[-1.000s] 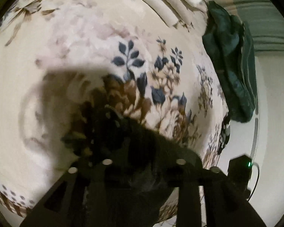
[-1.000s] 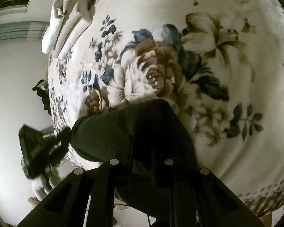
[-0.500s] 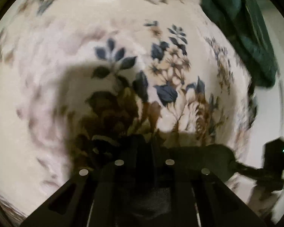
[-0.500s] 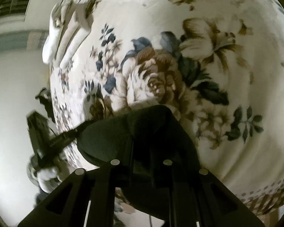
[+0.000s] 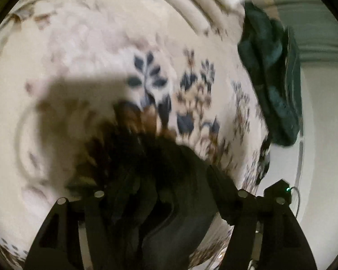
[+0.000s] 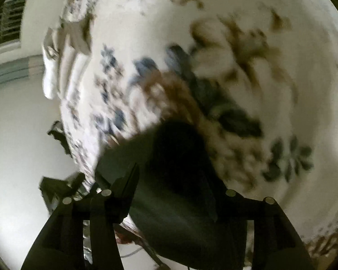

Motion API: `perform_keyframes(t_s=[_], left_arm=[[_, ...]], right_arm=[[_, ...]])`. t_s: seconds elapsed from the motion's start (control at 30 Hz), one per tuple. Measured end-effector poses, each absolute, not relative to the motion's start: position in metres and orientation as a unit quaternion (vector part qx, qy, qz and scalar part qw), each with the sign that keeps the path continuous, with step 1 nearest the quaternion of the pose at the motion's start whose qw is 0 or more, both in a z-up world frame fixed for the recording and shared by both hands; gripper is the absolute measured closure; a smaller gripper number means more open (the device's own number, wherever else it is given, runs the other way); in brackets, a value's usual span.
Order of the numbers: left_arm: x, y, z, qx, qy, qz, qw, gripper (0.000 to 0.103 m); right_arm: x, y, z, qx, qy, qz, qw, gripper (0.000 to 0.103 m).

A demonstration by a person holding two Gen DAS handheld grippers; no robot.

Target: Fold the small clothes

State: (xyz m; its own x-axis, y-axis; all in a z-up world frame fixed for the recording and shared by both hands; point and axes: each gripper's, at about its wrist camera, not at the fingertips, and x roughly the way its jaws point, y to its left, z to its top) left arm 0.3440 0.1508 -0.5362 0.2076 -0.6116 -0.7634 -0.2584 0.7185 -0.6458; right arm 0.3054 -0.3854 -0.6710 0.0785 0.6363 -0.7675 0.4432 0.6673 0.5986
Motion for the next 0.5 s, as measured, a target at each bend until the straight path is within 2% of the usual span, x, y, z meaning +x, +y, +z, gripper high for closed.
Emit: perform_keyframes(t_s=[0.07,0.1,0.17,0.2,0.23,0.27,0.3,0.33,0.5], left_arm=[[0.340,0.141,-0.544,-0.336,0.622,-0.123,0.697,0.041],[0.339,0.134,-0.549,-0.324,0.621,-0.115,0.704,0.049],[0.338,0.129,-0.552,-0.321,0.612,-0.106,0.715,0.081],[0.337,0.131,-0.552,-0.326,0.608,-0.102,0.717,0.085],[0.336,0.133,-0.549,-0.333,0.601,-0.102,0.719,0.086],[0.335,0.135,-0.546,-0.337,0.595,-0.103,0.722,0.087],[0.334,0.138,-0.545,-0.342,0.593,-0.103,0.721,0.087],[0.333,0.142,-0.547,-0.355,0.593,-0.105,0.715,0.087],[0.332,0.183,-0.555,-0.404,0.572,-0.076,0.710,0.089]], right_arm=[[0.286,-0.381,-0.685,0.395,0.692,0.075,0.600,0.047],[0.280,-0.379,-0.691,0.397,0.698,0.076,0.591,0.047],[0.265,-0.370,-0.708,0.409,0.710,0.084,0.567,0.047],[0.258,-0.364,-0.714,0.418,0.711,0.093,0.558,0.047],[0.254,-0.360,-0.716,0.419,0.709,0.099,0.559,0.056],[0.251,-0.357,-0.715,0.411,0.706,0.099,0.567,0.084],[0.249,-0.354,-0.712,0.393,0.705,0.093,0.582,0.091],[0.247,-0.355,-0.711,0.393,0.703,0.090,0.586,0.095],[0.241,-0.366,-0.713,0.410,0.703,0.057,0.578,0.096]])
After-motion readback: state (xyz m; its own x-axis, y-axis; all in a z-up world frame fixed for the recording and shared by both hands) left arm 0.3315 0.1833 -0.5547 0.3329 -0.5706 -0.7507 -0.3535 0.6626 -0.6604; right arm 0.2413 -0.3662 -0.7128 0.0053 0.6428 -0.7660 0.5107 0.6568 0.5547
